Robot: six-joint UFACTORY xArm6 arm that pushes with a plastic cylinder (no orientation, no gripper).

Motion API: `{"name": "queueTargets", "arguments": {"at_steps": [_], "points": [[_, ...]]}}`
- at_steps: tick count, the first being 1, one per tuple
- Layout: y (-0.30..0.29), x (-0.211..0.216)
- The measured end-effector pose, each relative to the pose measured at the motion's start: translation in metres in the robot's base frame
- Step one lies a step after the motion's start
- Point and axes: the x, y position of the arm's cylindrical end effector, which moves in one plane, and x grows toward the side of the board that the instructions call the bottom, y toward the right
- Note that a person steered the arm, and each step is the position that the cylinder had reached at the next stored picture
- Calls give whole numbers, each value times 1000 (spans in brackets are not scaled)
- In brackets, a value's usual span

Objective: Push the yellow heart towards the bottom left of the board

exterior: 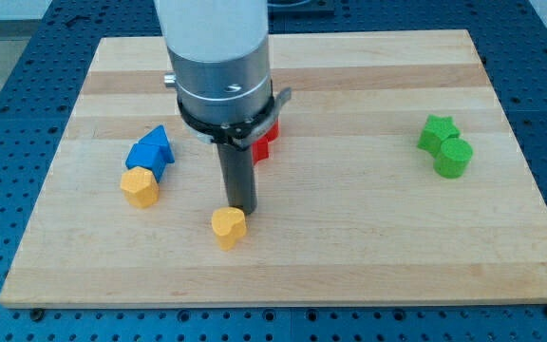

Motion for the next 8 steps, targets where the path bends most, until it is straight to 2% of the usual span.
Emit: {"name": "queueTargets", "arguments": {"at_steps": [2, 3, 4, 5, 6, 8], "points": [[-15, -7], [3, -19], [46, -18], [46, -18], [56, 9], [38, 16]]}}
